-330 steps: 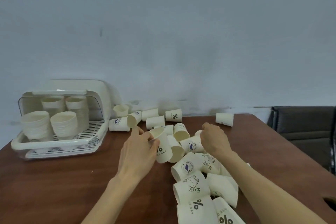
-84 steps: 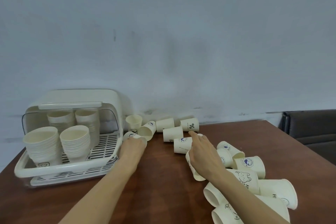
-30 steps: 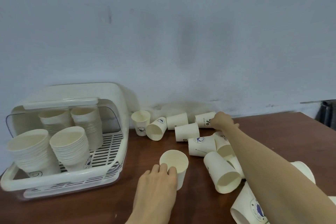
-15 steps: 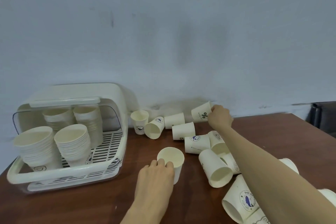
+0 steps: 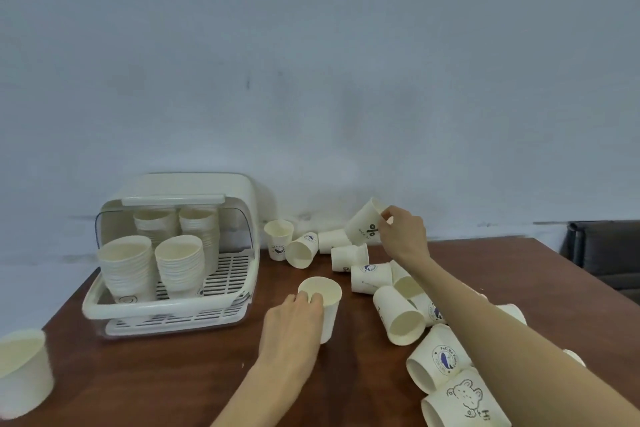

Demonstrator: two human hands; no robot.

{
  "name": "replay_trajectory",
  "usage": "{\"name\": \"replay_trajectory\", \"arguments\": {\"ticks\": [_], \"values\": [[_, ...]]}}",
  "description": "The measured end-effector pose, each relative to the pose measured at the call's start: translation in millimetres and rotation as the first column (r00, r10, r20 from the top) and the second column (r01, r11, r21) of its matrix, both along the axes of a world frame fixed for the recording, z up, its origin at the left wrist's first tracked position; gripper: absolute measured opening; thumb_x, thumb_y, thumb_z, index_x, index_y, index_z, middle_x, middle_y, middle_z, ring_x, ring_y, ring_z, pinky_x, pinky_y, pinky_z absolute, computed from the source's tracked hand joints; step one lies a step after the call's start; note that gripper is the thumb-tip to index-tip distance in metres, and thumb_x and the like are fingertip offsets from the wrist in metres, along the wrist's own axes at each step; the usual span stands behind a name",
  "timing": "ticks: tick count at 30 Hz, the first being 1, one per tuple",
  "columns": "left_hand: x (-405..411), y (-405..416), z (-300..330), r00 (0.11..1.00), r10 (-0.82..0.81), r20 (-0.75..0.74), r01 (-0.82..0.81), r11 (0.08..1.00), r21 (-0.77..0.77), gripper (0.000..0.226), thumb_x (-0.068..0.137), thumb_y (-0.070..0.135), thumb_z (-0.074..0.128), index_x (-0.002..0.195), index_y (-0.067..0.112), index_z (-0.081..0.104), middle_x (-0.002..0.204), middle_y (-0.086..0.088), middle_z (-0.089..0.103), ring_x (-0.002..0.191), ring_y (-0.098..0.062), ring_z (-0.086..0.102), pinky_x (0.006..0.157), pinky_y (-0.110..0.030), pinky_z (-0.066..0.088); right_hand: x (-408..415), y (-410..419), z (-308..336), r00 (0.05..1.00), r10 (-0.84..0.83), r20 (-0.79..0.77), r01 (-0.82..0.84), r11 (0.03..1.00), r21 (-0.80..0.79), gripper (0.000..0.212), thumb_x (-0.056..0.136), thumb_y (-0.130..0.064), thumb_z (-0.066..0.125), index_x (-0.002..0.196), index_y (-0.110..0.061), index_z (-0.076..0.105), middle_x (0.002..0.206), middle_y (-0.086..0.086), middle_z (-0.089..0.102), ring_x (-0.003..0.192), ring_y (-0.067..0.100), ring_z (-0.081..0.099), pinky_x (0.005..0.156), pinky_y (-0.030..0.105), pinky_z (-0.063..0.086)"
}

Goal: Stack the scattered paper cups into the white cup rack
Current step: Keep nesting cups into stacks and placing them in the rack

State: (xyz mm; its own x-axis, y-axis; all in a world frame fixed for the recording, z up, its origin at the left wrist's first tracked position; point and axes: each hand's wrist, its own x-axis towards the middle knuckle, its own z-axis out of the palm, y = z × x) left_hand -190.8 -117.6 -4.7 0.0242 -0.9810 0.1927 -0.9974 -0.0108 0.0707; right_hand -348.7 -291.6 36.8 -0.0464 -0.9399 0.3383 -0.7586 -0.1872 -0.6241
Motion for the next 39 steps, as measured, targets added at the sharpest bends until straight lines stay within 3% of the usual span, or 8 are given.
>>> {"name": "replay_trajectory", "arguments": {"ticks": [4,9,15,22,30,39], "values": [[16.2,26.4,11.4,0.999,0.048,-0.024,-0.049,0.997,-0.065,0.022,0.095,0.013,0.047,0.117,0.018,0.050,0.117,-0.002,0.055,0.108,-0.023,0.053,0.073,-0.034,0.039,11.6,33.6,1.1,0.996,0.084,-0.018,-0.084,0.996,-0.025,0.015,0.087,-0.018,0.046,0.089,-0.023,0.060,0.086,0.007,0.070,0.071,0.024,0.064,0.071,0.040,0.054],[38.3,58.8,28.0,0.993,0.104,-0.052,-0.110,0.986,-0.124,0.017,0.098,0.020,0.045,0.113,0.019,0.054,0.113,-0.001,0.058,0.106,-0.024,0.057,0.074,-0.034,0.039,29.9,76.2,5.1,0.983,0.173,-0.063,-0.175,0.984,-0.038,0.016,0.088,-0.016,0.048,0.093,-0.019,0.064,0.069,0.002,0.066,0.059,0.019,0.059,0.061,0.034,0.052],[66.5,87.6,38.3,0.986,0.154,-0.067,-0.164,0.973,-0.164,0.017,0.097,0.021,0.045,0.109,0.017,0.057,0.110,-0.001,0.061,0.102,-0.023,0.060,0.074,-0.034,0.042,60.1,113.1,7.8,0.958,0.249,-0.143,-0.256,0.966,-0.036,0.015,0.087,-0.020,0.050,0.093,-0.022,0.064,0.083,0.004,0.070,0.075,0.026,0.064,0.068,0.038,0.053],[103.5,107.5,34.6,0.981,0.163,-0.106,-0.180,0.969,-0.172,0.026,0.098,0.033,0.043,0.099,0.020,0.066,0.103,-0.001,0.065,0.098,-0.024,0.061,0.073,-0.033,0.042,104.6,136.6,6.4,0.910,0.315,-0.270,-0.336,0.941,-0.032,0.019,0.089,-0.020,0.051,0.099,-0.020,0.067,0.092,0.006,0.070,0.089,0.026,0.062,0.075,0.034,0.049],[149.2,120.6,34.7,0.959,0.214,-0.185,-0.251,0.945,-0.209,0.028,0.097,0.038,0.044,0.098,0.022,0.068,0.099,0.001,0.067,0.092,-0.021,0.063,0.071,-0.033,0.044,186.1,142.7,30.8,0.884,0.356,-0.303,-0.402,0.910,-0.102,0.024,0.090,-0.021,0.044,0.102,-0.024,0.064,0.097,0.006,0.068,0.089,0.029,0.061,0.075,0.038,0.052],[188.9,136.3,30.4,0.939,0.262,-0.222,-0.309,0.926,-0.214,0.026,0.097,0.038,0.045,0.094,0.025,0.067,0.095,0.005,0.065,0.087,-0.018,0.063,0.065,-0.027,0.039,261.9,139.8,30.0,0.873,0.333,-0.357,-0.431,0.869,-0.242,0.030,0.090,-0.002,0.041,0.110,-0.008,0.062,0.094,0.011,0.065,0.083,0.029,0.060,0.072,0.041,0.051]]}}
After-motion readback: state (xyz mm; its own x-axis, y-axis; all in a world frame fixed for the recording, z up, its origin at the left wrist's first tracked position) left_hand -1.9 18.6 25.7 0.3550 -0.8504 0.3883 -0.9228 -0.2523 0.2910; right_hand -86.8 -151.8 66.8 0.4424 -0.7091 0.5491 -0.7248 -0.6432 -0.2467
